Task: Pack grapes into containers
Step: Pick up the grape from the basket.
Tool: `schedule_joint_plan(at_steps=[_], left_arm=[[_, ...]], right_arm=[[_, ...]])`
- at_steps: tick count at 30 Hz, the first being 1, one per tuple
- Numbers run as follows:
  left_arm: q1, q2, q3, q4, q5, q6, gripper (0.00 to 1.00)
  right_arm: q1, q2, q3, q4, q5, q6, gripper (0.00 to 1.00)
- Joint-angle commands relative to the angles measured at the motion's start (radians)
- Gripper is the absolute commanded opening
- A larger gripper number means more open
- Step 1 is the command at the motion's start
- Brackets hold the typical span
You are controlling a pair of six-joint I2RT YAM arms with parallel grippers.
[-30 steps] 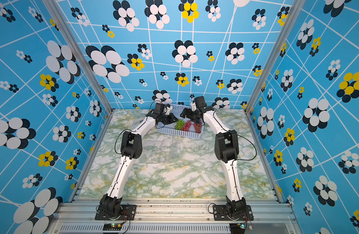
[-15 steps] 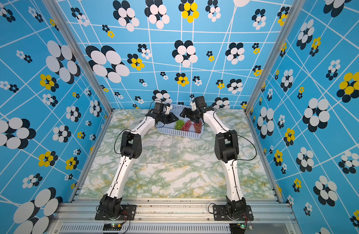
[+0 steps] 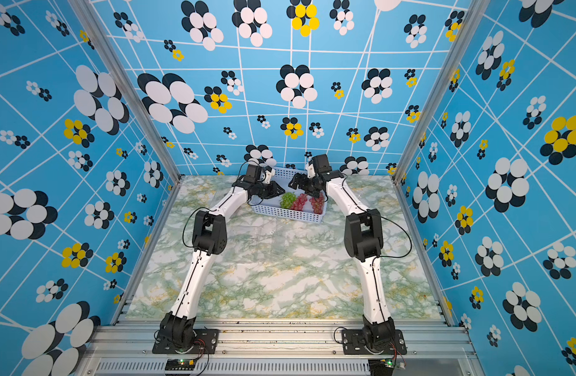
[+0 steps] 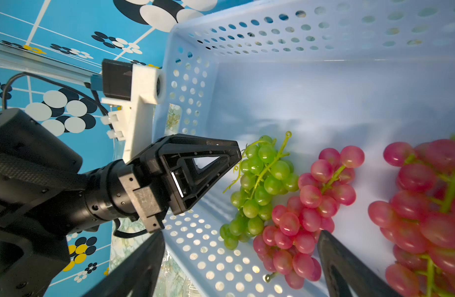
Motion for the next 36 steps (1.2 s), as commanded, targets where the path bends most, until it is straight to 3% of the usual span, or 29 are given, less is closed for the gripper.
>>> schedule_joint_plan(at_steps=[1, 36], left_arm=[[0.010, -0.026, -0.010, -0.028, -0.019, 0.028, 0.26], [-0.018, -0.015, -0.014, -0.070, -0.011, 0.059, 0.20]], right_arm=[[-0.004, 0.006, -0.012, 0.008, -0.012, 0.009, 0.94], [-0.004, 0.008, -0.018, 0.014, -0.015, 0.017, 0.94]])
